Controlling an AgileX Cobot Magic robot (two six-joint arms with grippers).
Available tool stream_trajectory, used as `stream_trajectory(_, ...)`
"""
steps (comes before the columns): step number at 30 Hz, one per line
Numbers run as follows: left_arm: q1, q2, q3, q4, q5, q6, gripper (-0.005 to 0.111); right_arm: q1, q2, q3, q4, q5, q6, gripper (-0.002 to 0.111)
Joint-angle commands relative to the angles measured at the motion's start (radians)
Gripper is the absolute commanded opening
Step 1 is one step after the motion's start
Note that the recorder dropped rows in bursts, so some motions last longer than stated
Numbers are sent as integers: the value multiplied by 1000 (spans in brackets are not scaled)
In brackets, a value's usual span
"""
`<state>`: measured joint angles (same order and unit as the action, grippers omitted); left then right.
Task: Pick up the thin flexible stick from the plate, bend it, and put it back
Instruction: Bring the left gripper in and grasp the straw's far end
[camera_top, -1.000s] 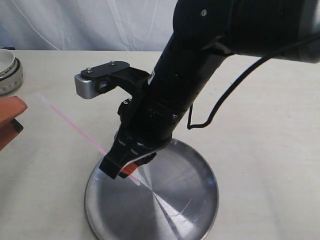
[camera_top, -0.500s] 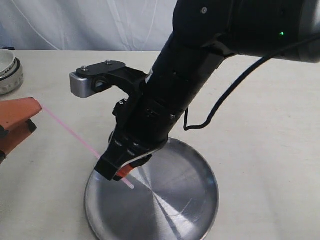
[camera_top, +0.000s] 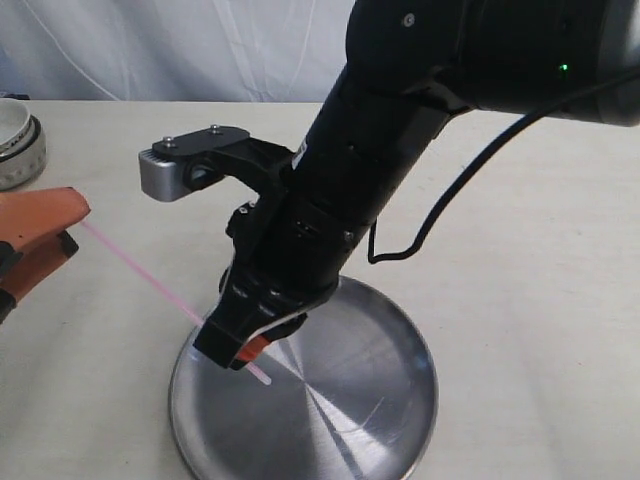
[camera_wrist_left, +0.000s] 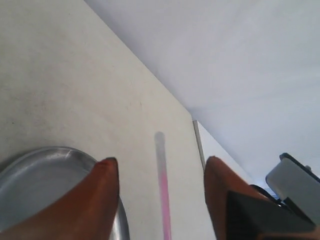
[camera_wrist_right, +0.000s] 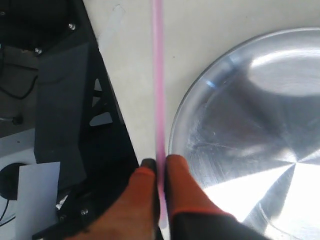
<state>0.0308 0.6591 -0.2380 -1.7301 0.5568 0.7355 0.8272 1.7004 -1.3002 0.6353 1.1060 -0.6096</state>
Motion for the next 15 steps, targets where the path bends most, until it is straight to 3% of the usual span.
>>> stream_trajectory(1, -5, 4, -8, -14, 4, 7, 51, 1, -9, -1, 38, 19, -39, -1)
stream_trajectory(15, -5, 42, -8, -14, 52, 7, 50, 1, -9, -1, 51, 34, -51, -1)
